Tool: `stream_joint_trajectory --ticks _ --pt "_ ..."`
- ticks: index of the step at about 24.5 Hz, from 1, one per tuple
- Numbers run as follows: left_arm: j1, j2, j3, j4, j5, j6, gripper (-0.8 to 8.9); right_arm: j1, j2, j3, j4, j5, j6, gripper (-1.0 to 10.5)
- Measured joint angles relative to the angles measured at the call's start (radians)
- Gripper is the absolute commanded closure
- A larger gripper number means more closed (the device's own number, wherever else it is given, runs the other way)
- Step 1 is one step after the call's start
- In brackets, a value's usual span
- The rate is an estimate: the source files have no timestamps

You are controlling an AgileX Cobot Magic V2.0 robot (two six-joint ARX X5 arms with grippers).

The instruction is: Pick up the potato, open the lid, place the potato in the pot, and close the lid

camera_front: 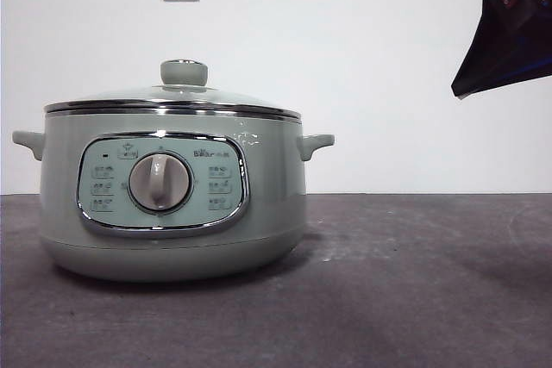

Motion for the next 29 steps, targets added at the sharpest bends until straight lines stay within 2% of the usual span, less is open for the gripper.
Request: stream_joint_trajectory --ticks 6,9,11,14,19,23,29 --pt "0.0 0.0 0.0 0.0 0.0 0.0 8.17 0.0 -0.014 0.0 -0.022 0.0 0.0 9.5" --pt "0.0 0.0 0.0 0.0 0.0 0.0 8.17 -0.024 -0.11 0.0 -0.075 0.01 -0.045 9.5" --pt "0.0 0.0 0.0 0.0 0.0 0.0 8.16 -0.082 -0.182 -0.007 -0.072 -0.049 -0.101 9.5" --pt "0.0 0.0 0.0 0.0 0.0 0.0 8.17 -0.229 -0.334 -0.063 -0.078 -0.246 -0.182 9.5" --pt "0.0 0.0 0.0 0.0 0.0 0.0 8.16 -0.504 -0.581 -0.192 -0.076 -0.315 -0.211 9.5" --pt "0.0 0.0 0.0 0.0 0.0 0.0 8.17 -0.579 -0.69 -0.286 -0.07 -0.34 -0.212 9.5" --pt "0.0 0.0 0.0 0.0 0.0 0.0 8.17 -0.623 -0.787 -0.414 -0.055 -0.367 -0.214 9.5"
